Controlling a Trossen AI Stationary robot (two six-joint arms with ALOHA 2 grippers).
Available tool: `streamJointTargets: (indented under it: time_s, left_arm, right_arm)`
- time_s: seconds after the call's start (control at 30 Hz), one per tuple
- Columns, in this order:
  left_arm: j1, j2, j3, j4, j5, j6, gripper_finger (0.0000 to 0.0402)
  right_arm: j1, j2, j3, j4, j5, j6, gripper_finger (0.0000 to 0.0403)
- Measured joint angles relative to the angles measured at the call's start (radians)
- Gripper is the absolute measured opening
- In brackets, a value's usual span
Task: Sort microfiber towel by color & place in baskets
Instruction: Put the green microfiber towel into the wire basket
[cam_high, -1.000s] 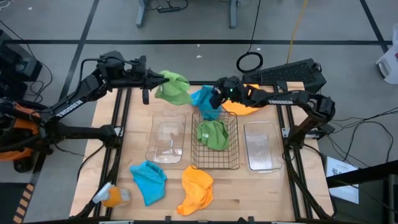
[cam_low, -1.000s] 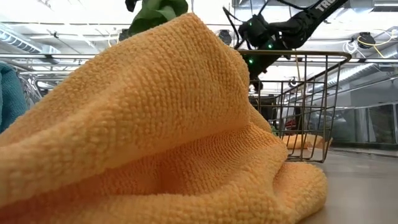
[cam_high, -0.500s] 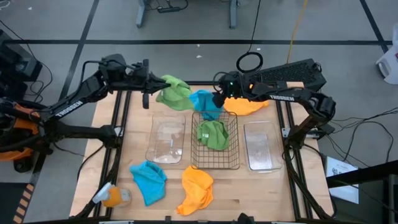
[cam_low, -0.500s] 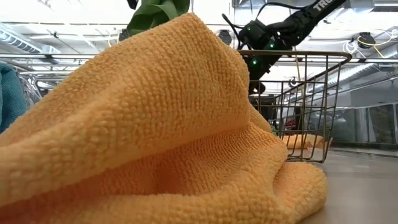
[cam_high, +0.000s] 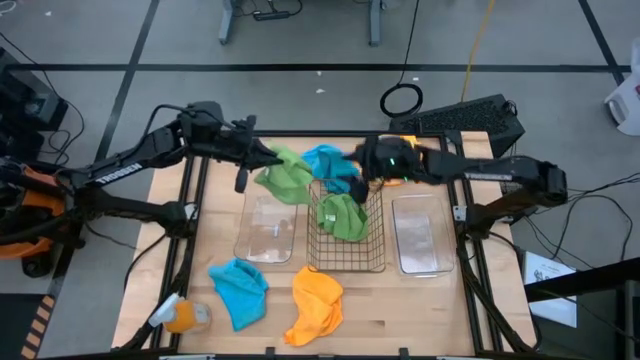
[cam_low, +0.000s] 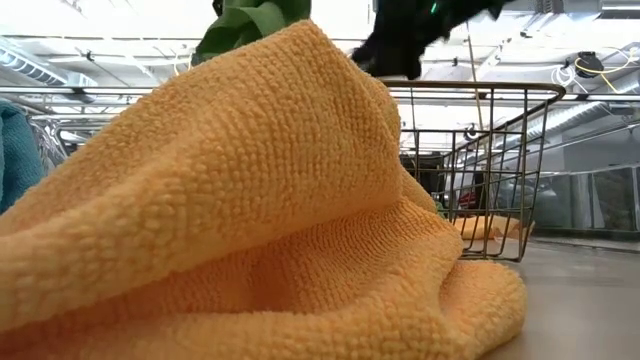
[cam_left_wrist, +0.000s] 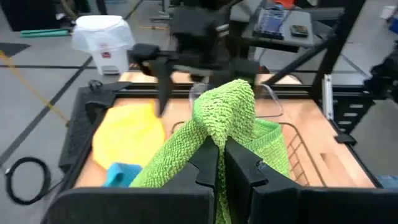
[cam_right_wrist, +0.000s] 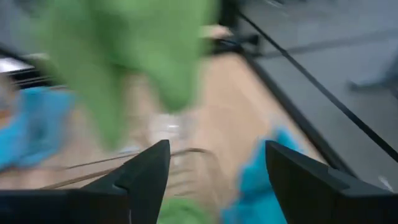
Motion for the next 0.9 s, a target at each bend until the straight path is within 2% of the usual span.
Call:
streamJointTargets:
  time_s: [0.2, 0.27, 0.4, 0.47, 0.6, 0.7, 0.9]
  left_arm:
    - [-0.070, 0.054, 0.000, 0.022, -0.001, 0.028, 0.0015]
    - [-0.091, 0.074, 0.000, 0.036, -0.002, 0.027, 0.0015]
    - [-0.136, 0.110, 0.000, 0.067, -0.007, 0.027, 0.0015]
    - [-0.161, 0.131, 0.000, 0.094, -0.010, 0.027, 0.0015]
    - [-0.201, 0.172, 0.000, 0.156, -0.015, 0.034, 0.0015]
    - [-0.224, 0.194, 0.000, 0.185, -0.016, 0.058, 0.0015]
    - [-0.257, 0.201, 0.000, 0.195, -0.065, 0.088, 0.0015]
  right_arm:
    - [0.214, -0.001, -0.002, 0.081, 0.009, -0.007, 0.0301]
    - [0.268, 0.005, -0.002, 0.110, 0.073, -0.006, 0.0319]
    - [0.347, 0.008, -0.003, 0.116, 0.272, -0.007, 0.0355]
    - [0.371, 0.021, -0.003, 0.138, 0.314, -0.004, 0.0372]
    - [0.395, 0.066, -0.003, 0.282, 0.307, 0.000, 0.0396]
    - [0.399, 0.105, -0.003, 0.356, 0.264, 0.015, 0.0396]
    - [0.391, 0.181, -0.003, 0.369, 0.215, 0.044, 0.0392]
